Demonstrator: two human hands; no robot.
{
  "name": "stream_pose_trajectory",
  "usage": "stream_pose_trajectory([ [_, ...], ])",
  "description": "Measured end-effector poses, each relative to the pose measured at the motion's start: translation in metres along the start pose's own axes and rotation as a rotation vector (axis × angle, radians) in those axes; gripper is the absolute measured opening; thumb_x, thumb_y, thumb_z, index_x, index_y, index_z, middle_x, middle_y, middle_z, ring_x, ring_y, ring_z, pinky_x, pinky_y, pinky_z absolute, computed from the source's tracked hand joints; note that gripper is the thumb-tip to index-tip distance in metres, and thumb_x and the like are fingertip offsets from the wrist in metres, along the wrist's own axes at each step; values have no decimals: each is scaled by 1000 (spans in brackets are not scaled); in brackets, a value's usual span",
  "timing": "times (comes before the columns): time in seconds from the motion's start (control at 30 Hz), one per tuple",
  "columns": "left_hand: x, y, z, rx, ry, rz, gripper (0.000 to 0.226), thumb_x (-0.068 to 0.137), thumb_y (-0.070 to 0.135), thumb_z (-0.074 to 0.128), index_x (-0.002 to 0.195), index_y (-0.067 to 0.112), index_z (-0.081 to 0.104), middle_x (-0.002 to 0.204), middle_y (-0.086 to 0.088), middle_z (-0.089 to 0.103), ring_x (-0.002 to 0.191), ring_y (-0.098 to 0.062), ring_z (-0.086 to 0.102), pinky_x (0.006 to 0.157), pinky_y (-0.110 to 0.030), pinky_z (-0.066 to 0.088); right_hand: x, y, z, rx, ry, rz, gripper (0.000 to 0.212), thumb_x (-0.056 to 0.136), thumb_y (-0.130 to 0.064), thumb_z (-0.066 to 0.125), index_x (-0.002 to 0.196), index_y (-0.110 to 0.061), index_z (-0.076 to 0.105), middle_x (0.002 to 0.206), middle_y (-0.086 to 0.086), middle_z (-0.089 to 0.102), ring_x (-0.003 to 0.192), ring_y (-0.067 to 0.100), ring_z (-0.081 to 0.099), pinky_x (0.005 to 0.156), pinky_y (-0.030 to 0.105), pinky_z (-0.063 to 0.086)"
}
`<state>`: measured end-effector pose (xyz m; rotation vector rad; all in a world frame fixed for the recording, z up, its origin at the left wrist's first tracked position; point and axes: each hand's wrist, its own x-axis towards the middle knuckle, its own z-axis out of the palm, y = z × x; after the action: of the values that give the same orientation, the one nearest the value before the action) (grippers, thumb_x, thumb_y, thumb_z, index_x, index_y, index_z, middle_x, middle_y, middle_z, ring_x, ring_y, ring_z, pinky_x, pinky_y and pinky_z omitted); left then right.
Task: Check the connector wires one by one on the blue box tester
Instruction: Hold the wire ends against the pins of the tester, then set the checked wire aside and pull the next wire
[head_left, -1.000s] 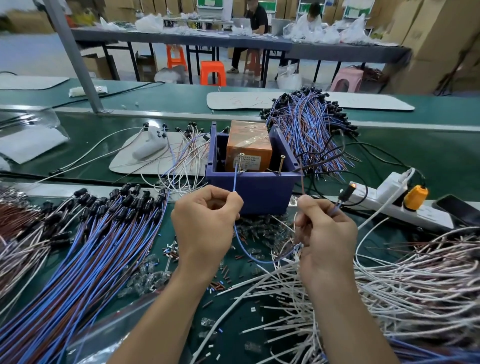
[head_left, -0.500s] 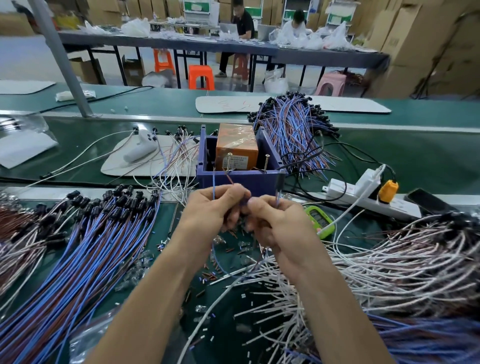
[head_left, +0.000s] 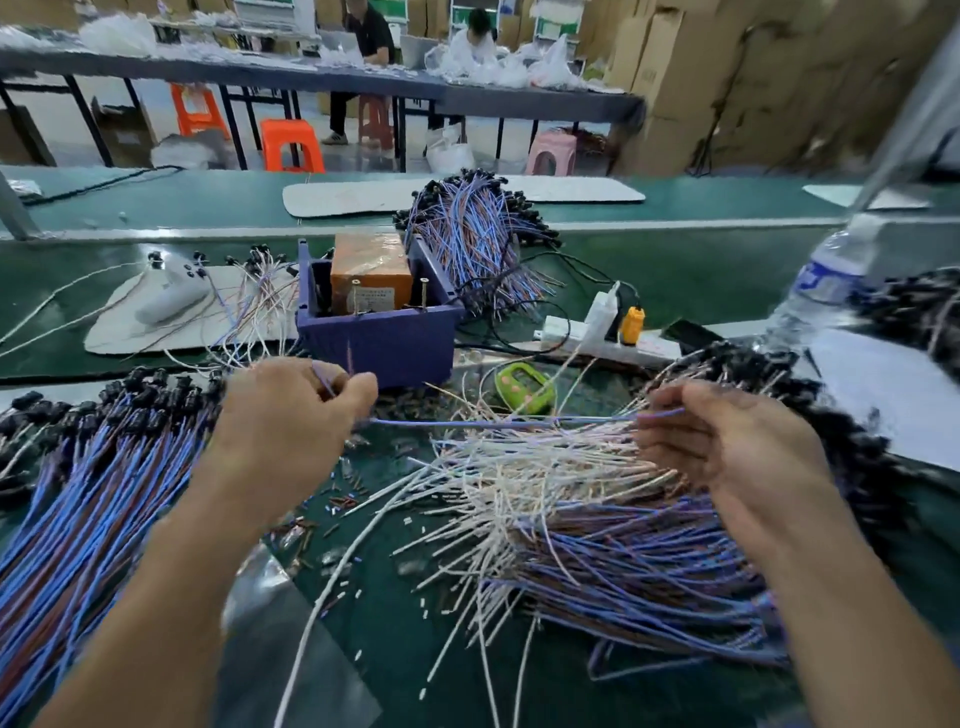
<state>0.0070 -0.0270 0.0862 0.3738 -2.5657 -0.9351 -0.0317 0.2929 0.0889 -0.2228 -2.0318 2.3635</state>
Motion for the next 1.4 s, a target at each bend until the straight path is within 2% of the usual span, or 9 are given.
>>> stream_pose_trajectory([
  [0.23,-29,34,45,-273,-587,61,19,88,26,79,68,27,80,59,0,72,45,-7,58,48,-19,47,-13,0,-89,-233,295,-17,30,101,-1,47,74,-1,61,46,7,54,31,9,31,33,18,23],
  [0.4,-49,66,83,-28,-517,362,17,79,21,81,65,30,78,58,24,67,55,3,65,52,-14,49,-19,-11,-129,-990,373,-12,37,85,-9,61,47,-8,57,50,9,55,45,20,42,49,32,35],
  [0.53,-60,91,104,9,-582,499,9,79,30,81,73,37,80,59,35,63,62,11,63,54,-9,47,-16,-15,-141,-1387,332,32,36,89,-22,55,56,-12,46,61,8,50,60,28,47,54,34,34],
  [0.67,-66,103,124,65,-579,603,11,83,34,77,83,44,80,52,39,55,62,14,58,47,-7,38,-4,-5,-138,-1429,349,-21,31,88,-27,57,61,-11,54,64,5,54,70,33,59,63,32,40],
  [0.8,-74,101,135,160,-496,759,7,86,39,75,88,38,83,86,24,71,72,2,59,72,-25,55,-1,13,-135,-1305,466,-202,20,87,-27,68,70,-18,61,64,-3,60,60,15,54,61,28,39],
  [0.93,-73,89,134,-48,-411,545,14,82,36,83,96,35,83,111,23,73,99,-2,64,92,-25,47,-9,28,-124,-1185,629,-336,24,89,-21,66,68,-23,56,57,-11,57,54,2,48,51,26,34],
  [1.03,-63,84,129,-151,-379,291,11,84,29,82,85,40,82,100,27,73,92,4,65,83,-13,42,-17,35,-98,-1077,508,-394,24,89,-19,68,67,-23,58,52,-11,58,46,3,54,44,19,41],
  [1.17,-47,75,113,-274,-327,73,31,85,18,79,75,47,80,61,20,70,48,-4,59,44,-9,40,-22,47,-38,-910,266,-420,21,87,-20,70,67,-20,62,49,-8,58,46,7,54,50,21,41],
  [1.4,-37,29,68,-681,-239,-175,29,78,-11,78,82,18,81,77,-7,79,61,-16,75,50,-20,55,-21,67,77,-663,-39,-453,18,84,-22,74,68,-20,65,52,-7,61,47,5,53,44,12,32],
])
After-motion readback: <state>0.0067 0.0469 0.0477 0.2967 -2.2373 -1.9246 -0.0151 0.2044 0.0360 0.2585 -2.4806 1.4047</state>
